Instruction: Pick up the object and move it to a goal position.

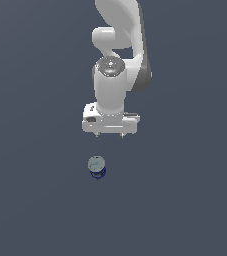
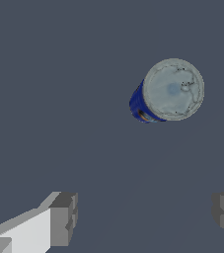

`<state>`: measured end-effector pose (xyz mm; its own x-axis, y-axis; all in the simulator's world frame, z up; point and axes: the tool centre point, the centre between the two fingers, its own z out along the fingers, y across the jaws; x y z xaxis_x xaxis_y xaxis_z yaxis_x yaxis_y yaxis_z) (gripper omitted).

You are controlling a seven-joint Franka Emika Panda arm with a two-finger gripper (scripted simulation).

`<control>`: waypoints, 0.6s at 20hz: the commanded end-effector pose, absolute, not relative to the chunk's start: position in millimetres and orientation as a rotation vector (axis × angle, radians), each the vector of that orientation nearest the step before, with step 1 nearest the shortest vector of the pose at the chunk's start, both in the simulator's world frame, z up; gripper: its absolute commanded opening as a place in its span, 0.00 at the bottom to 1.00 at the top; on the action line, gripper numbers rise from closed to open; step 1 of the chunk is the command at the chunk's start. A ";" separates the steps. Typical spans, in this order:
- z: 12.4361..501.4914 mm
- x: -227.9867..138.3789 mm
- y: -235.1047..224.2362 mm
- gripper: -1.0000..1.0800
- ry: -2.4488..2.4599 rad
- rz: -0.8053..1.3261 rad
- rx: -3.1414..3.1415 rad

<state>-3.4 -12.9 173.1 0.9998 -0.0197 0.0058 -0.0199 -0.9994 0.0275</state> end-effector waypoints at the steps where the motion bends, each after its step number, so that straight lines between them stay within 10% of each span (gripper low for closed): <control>1: 173.1 -3.4 -12.9 0.96 -0.031 0.009 3.114; 12: 178.9 -8.5 20.3 0.96 0.078 -0.001 3.126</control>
<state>-7.7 18.5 178.5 0.9989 0.0476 -0.0004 0.0476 -0.9987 0.0158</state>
